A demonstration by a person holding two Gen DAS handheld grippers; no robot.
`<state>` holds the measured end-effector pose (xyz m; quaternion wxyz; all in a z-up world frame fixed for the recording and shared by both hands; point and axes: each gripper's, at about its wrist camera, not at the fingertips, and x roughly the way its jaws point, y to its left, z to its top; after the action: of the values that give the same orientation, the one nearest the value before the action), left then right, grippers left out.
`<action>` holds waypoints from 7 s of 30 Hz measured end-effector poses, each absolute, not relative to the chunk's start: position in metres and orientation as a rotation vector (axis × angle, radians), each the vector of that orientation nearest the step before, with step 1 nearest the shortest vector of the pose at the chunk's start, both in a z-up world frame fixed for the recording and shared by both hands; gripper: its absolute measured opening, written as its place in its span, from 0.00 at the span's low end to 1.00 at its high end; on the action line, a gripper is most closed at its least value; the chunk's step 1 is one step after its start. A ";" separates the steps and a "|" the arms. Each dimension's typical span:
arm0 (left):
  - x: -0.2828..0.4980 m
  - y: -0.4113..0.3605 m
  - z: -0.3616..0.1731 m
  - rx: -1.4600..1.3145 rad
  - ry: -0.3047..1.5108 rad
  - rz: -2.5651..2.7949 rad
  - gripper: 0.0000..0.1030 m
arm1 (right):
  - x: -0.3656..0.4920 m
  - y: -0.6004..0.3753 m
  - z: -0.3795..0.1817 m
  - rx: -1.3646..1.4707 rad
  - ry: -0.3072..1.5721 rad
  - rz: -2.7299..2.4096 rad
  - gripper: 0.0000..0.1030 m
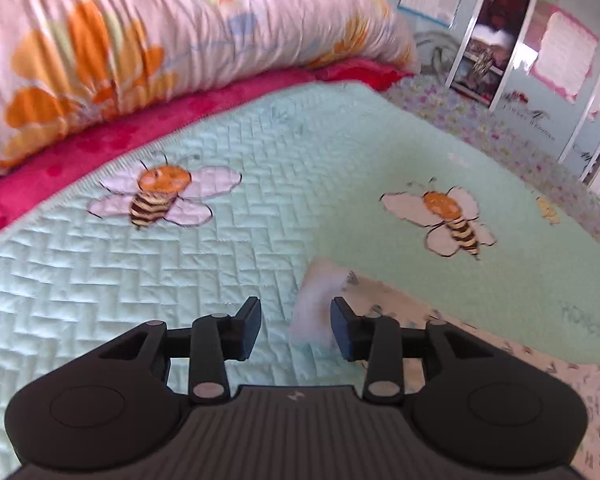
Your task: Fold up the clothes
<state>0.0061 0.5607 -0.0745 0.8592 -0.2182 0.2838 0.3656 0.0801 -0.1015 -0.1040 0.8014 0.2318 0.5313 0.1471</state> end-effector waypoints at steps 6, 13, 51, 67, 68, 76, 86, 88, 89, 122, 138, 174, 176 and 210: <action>-0.026 0.554 -0.039 -0.497 0.518 0.855 0.48 | 0.072 -0.114 -0.096 0.534 1.094 0.344 0.51; 0.009 0.464 -0.037 -0.464 0.567 0.557 0.49 | 0.116 -0.149 -0.075 0.548 0.913 0.312 0.52; 0.084 0.305 -0.125 -0.325 0.795 0.240 0.50 | 0.452 -0.017 -0.122 0.081 0.980 0.779 0.55; 0.091 0.305 -0.118 -0.303 0.787 0.252 0.51 | 0.465 0.026 -0.132 -0.058 0.916 0.822 0.07; 0.091 0.303 -0.118 -0.301 0.788 0.247 0.51 | 0.465 0.026 -0.136 -0.054 0.934 0.812 0.10; 0.086 0.288 -0.117 -0.276 0.799 0.222 0.52 | 0.441 -0.079 -0.126 0.021 0.983 0.744 0.32; 0.090 0.257 -0.105 -0.229 0.808 0.188 0.52 | 0.413 -0.141 -0.135 -0.045 0.854 0.492 0.04; 0.088 0.257 -0.100 -0.233 0.797 0.191 0.53 | 0.393 -0.164 -0.126 0.001 0.819 0.426 0.06; 0.087 0.257 -0.099 -0.235 0.792 0.194 0.53 | 0.382 -0.175 -0.122 0.024 0.801 0.393 0.09; 0.056 0.200 -0.050 -0.179 0.742 0.140 0.58 | 0.209 -0.411 -0.188 0.985 0.618 -0.184 0.27; 0.079 0.321 -0.053 -0.226 0.711 0.316 0.60 | 0.126 -0.275 -0.159 0.839 0.647 0.034 0.46; -0.013 0.560 -0.144 -1.060 0.431 0.796 0.07 | 0.122 -0.193 -0.161 0.562 0.738 0.051 0.67; -0.021 0.545 -0.130 -0.999 0.441 0.787 0.12 | 0.121 -0.196 -0.159 0.598 0.745 0.047 0.67; -0.047 0.161 -0.101 -0.091 0.922 0.111 0.76 | 0.005 -0.036 -0.089 -0.011 0.874 0.502 0.75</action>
<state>-0.0466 0.1612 -0.1008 0.8932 -0.0441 0.4443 0.0537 0.0052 -0.0360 -0.0893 0.8758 -0.0054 0.4186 0.2403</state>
